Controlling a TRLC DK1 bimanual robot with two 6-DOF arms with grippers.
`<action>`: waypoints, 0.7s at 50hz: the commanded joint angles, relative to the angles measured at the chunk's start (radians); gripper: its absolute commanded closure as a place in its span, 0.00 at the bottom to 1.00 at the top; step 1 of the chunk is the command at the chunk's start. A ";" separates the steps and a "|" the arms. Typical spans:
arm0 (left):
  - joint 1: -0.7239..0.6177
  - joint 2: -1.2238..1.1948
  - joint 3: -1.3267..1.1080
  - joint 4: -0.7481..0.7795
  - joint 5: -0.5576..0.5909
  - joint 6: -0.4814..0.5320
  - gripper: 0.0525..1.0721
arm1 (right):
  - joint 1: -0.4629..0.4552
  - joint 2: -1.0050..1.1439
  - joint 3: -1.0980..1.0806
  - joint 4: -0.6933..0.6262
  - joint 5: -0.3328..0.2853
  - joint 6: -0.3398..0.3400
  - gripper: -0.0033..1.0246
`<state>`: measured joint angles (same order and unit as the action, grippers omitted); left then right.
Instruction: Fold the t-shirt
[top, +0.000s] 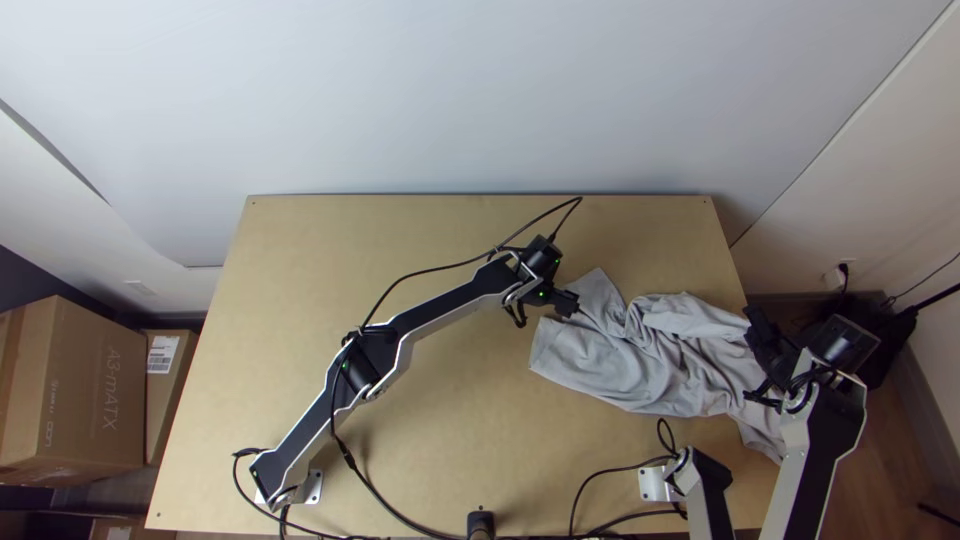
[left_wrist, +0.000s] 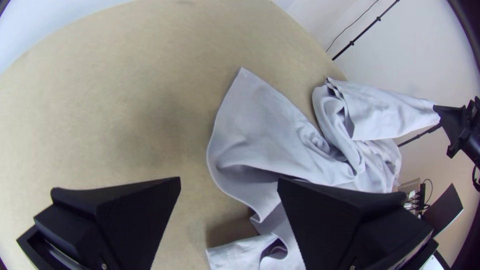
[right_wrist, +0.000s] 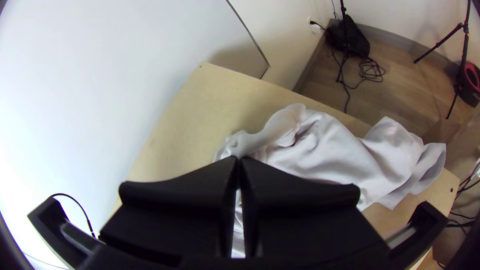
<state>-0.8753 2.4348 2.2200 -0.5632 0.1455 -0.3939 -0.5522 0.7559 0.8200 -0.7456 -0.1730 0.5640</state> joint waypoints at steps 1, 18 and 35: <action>-0.008 0.038 0.027 0.016 -0.003 -0.026 0.18 | -0.006 0.000 0.044 0.006 -0.006 0.000 0.97; -0.010 0.089 0.035 0.054 0.009 -0.045 0.79 | -0.002 0.017 0.074 0.006 -0.006 0.027 0.97; 0.128 -0.200 -0.189 0.009 0.022 -0.042 0.98 | -0.003 0.031 0.070 0.008 -0.006 0.040 0.97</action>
<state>-0.8215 2.4092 2.1349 -0.5392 0.1547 -0.4122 -0.5522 0.7723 0.8669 -0.7452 -0.1734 0.5789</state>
